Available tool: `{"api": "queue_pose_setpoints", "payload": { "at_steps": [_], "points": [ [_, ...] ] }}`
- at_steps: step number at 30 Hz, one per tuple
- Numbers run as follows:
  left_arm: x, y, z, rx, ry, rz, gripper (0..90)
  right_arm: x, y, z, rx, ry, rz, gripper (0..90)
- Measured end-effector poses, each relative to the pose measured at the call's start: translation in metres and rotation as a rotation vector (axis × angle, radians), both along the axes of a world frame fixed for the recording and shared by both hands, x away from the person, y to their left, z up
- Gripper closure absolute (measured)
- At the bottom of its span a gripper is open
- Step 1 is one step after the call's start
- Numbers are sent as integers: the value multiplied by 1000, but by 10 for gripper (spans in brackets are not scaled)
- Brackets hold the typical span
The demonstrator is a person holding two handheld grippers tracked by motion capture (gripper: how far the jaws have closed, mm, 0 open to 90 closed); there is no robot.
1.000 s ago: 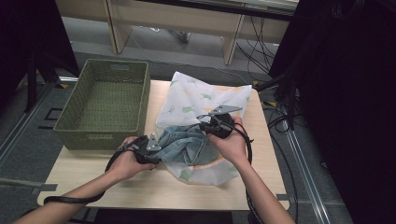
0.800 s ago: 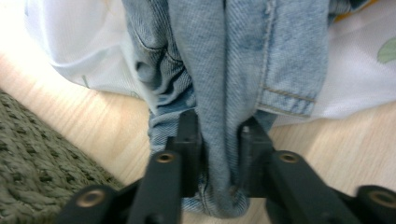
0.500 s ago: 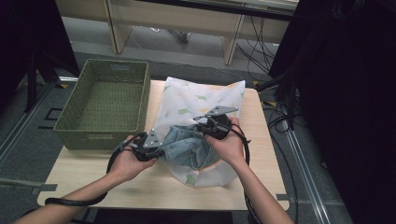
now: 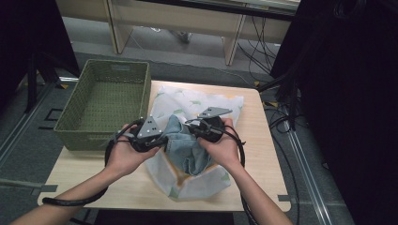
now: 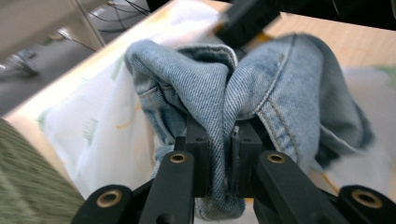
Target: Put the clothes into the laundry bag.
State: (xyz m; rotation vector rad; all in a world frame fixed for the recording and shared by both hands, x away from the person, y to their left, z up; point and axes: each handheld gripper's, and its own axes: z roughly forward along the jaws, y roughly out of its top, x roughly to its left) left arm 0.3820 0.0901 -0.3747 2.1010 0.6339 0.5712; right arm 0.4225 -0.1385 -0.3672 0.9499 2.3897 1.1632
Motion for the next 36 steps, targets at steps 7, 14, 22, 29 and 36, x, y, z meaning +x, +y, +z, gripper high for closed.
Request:
{"api": "queue_pose_setpoints", "payload": {
  "at_steps": [7, 14, 22, 29, 36],
  "points": [
    [1, -15, -5, 122, -48, -80, 794, 0, 4, -2, 2, -3, 27, 898],
    [12, -39, -29, 154, -45, -150, 796, 1, 4, -5, -8, 7, 33, 898],
    [17, -43, -27, 123, -37, -139, 800, 0, 1, -6, -6, 11, 21, 899],
    [12, -31, -9, 104, -53, -125, 799, -1, 0, 1, 19, -15, 28, 899],
    [20, -37, -9, 154, -55, -181, 795, -4, 0, 10, 55, -40, 20, 900]
  ]
}}
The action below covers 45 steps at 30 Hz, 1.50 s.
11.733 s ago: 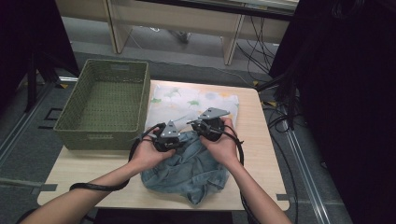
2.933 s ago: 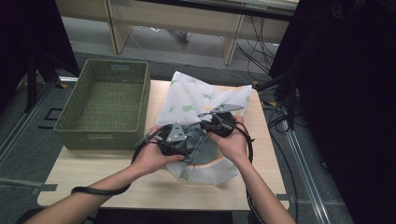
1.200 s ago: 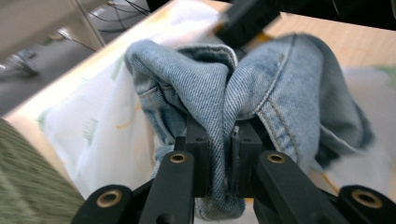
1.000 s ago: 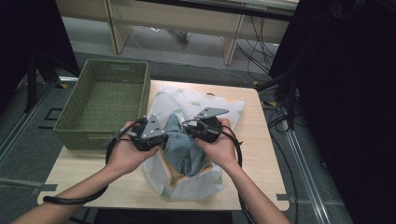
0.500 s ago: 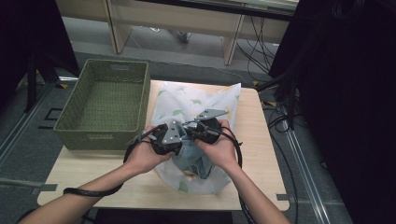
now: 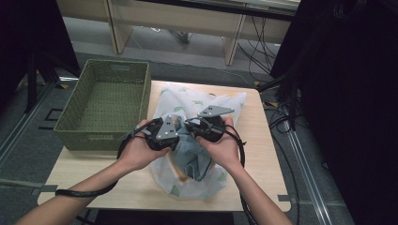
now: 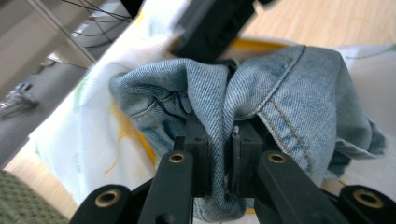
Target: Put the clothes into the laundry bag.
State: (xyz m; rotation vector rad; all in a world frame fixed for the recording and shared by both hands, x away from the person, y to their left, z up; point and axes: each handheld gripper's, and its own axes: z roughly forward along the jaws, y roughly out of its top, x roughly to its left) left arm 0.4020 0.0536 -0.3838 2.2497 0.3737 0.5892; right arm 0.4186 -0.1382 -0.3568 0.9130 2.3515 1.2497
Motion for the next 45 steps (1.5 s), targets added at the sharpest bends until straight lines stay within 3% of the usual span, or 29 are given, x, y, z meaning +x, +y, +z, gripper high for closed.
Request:
{"api": "queue_pose_setpoints", "payload": {
  "at_steps": [2, 9, 11, 14, 18, 19, 20, 23, 28, 33, 35, 41, 44, 45],
  "points": [
    [6, -6, -14, -5, 52, -10, 794, 1, -2, 2, 16, -7, -3, 900],
    [31, -30, -65, 46, 137, -24, 795, 4, -6, -1, 22, 12, -12, 900],
    [38, -36, -78, 59, 160, -31, 795, 4, -7, -2, 18, 17, -13, 900],
    [42, -42, -85, 56, 162, -15, 795, 5, -8, -4, 22, 36, -29, 899],
    [45, -44, -83, 28, 145, 39, 791, 9, -12, -7, 4, 42, -30, 899],
    [45, -43, -83, 9, 138, 49, 788, 8, -12, -8, 11, 61, -45, 899],
    [43, -42, -82, -21, 117, 69, 787, 10, -13, -8, 0, 49, -34, 899],
    [35, -40, -65, -48, 60, 78, 787, 11, -15, -8, -2, 44, -47, 899],
    [35, -32, -48, -111, 24, 114, 797, 11, -19, -3, 17, 24, -58, 899],
    [31, -20, -40, -133, 18, 128, 805, 7, -17, 2, 28, 8, -52, 899],
    [27, -13, -34, -142, -1, 136, 806, 5, -14, 4, 39, 13, -57, 899],
    [15, 3, -9, -177, -50, 157, 806, 0, -11, 12, 53, -34, -23, 899],
    [11, 1, -4, -163, -76, 158, 802, -2, -10, 16, 58, -46, -17, 899],
    [11, -2, -5, -141, -83, 151, 798, -3, -10, 17, 59, -51, -19, 899]
  ]
}}
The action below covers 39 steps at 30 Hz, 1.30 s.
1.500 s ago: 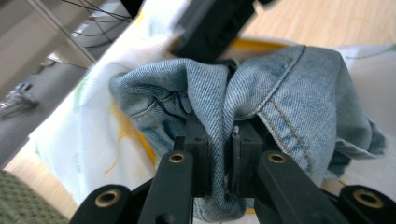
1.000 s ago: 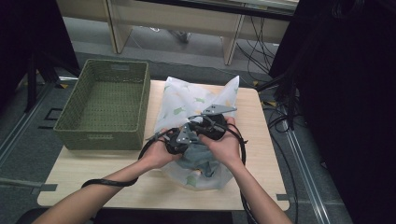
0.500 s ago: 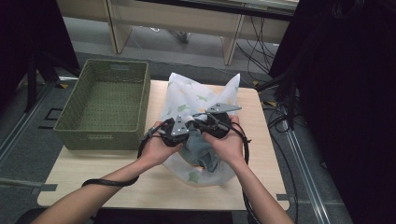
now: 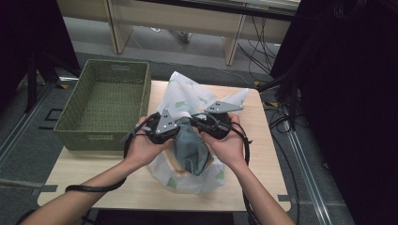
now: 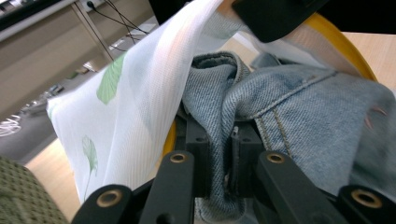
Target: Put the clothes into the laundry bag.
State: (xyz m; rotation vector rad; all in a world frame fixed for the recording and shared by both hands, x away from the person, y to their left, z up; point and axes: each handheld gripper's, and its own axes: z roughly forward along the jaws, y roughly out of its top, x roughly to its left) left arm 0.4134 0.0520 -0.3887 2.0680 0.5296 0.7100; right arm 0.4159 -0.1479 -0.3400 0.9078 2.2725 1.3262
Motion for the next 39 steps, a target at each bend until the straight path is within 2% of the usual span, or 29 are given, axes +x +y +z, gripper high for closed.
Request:
{"api": "queue_pose_setpoints", "payload": {
  "at_steps": [3, 5, 7, 9, 11, 14, 17, 20, 24, 26, 27, 31, 32, 33, 35, 37, 39],
  "points": [
    [6, -11, -16, 38, 9, -14, 768, 1, -1, -1, 5, 4, -10, 899],
    [16, -21, -35, 73, 27, -31, 761, 4, -2, -3, 4, 12, -18, 899],
    [26, -30, -58, 125, 71, -42, 757, 8, -6, -8, -11, 31, -48, 899],
    [35, -38, -78, 151, 106, -47, 755, 14, -12, -16, -24, 62, -77, 899],
    [41, -43, -89, 142, 117, -39, 745, 19, -17, -24, -37, 89, -90, 899],
    [46, -46, -90, 165, 115, -44, 716, 23, -22, -30, -48, 105, -108, 899],
    [47, -45, -87, 150, 135, -43, 648, 24, -24, -30, -50, 102, -112, 898],
    [45, -38, -81, 112, 152, -41, 503, 24, -25, -29, -52, 96, -110, 898],
    [34, -24, -67, 112, 143, -68, 361, 23, -26, -28, -49, 99, -116, 898],
    [27, -16, -58, 112, 121, -81, 338, 23, -26, -28, -44, 111, -125, 898],
    [23, -12, -53, 119, 117, -90, 327, 24, -26, -28, -52, 94, -115, 898],
    [7, -2, -41, 103, 89, -113, 309, 24, -25, -28, -51, 95, -114, 898],
    [0, 1, -38, 111, 70, -129, 317, 24, -25, -28, -52, 95, -114, 898],
    [-5, 2, -38, 112, 61, -144, 363, 24, -25, -28, -52, 99, -114, 897],
    [-16, 1, -41, 139, 69, -203, 398, 23, -25, -28, -55, 96, -112, 897],
    [-24, -5, -51, 206, 79, -253, 398, 23, -24, -28, -55, 95, -110, 897],
    [-25, -13, -63, 257, 92, -275, 357, 23, -23, -28, -58, 97, -107, 898]
  ]
}}
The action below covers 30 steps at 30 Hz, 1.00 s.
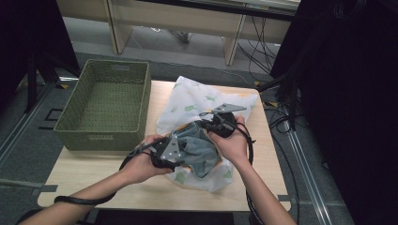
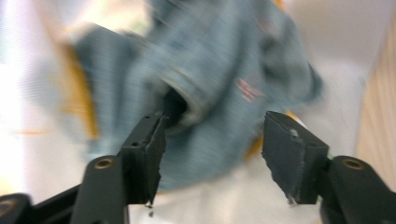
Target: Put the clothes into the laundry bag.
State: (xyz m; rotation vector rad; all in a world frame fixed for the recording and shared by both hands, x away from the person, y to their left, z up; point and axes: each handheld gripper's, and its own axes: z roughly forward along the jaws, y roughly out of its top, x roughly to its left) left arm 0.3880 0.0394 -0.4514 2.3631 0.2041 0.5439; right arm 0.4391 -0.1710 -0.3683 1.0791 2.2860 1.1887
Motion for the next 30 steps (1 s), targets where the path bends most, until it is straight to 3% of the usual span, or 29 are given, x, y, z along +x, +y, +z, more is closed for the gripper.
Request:
{"api": "queue_pose_setpoints", "payload": {
  "at_steps": [4, 8, 14, 15, 16, 18, 20, 21, 22, 25, 26, 30],
  "points": [
    [9, -16, -22, 64, 1, -38, 325, -1, 2, -1, -2, 3, 5, 897],
    [19, -23, -31, 118, -21, -41, 361, 0, 1, -2, 2, 11, 9, 898],
    [24, -30, -37, 138, -27, -61, 452, -1, 3, -3, 5, 23, 14, 897],
    [23, -32, -38, 124, -23, -57, 477, -2, 3, -3, 7, 28, 12, 898],
    [24, -32, -38, 142, -24, -66, 504, -2, 4, -3, 4, 26, 17, 898],
    [27, -33, -39, 138, -31, -61, 602, -2, 5, -3, 1, 25, 24, 898],
    [28, -34, -40, 103, -21, -42, 636, -2, 5, -4, 5, 29, 29, 898],
    [30, -33, -39, 110, -27, -46, 662, -4, 6, -3, 14, 43, 15, 898],
    [30, -34, -40, 82, -24, -37, 692, -4, 6, -3, 14, 39, 22, 898],
    [32, -35, -38, 76, -32, -25, 780, -3, 6, -3, 15, 37, 32, 898],
    [33, -35, -36, 94, -36, -28, 800, -3, 6, -2, 14, 32, 33, 898],
    [33, -37, -36, 39, -23, -1, 840, -4, 5, -2, 26, 47, 19, 898]
  ]
}}
